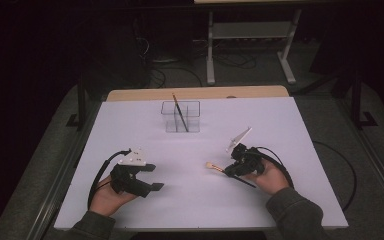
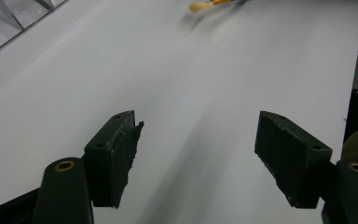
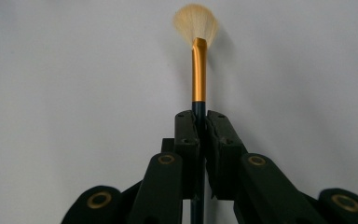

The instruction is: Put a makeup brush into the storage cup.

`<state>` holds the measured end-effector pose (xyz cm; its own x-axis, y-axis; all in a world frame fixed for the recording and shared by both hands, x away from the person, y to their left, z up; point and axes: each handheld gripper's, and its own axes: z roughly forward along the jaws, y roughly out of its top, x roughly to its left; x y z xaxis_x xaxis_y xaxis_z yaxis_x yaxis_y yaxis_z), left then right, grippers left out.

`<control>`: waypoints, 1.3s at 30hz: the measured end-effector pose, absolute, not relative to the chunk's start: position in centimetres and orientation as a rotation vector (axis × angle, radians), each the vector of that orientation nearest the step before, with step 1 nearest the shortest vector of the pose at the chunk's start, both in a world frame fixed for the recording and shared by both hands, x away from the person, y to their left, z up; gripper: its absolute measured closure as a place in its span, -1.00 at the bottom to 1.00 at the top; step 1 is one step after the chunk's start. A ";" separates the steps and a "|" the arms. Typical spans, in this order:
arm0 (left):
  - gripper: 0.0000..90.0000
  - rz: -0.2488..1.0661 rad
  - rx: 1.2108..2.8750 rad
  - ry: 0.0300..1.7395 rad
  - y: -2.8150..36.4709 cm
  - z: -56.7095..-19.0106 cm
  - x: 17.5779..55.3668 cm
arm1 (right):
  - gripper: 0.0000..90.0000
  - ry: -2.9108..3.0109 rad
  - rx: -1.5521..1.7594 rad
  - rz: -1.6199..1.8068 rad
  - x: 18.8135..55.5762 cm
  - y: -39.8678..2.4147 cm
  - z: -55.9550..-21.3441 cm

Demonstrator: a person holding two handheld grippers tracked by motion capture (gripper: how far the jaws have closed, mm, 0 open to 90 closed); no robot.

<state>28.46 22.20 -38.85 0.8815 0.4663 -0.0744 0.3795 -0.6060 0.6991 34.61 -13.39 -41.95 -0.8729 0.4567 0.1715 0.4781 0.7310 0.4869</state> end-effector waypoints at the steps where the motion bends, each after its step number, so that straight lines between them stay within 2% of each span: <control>1: -0.36 0.145 2.287 0.601 22.1 -38.9 28.5 | 0.84 -2.882 -0.772 -0.839 34.6 -13.4 -41.9; 39: -0.34 0.033 2.304 0.427 15.9 -36.1 30.2 | 0.84 -2.865 -0.486 -1.017 31.6 -11.4 -38.1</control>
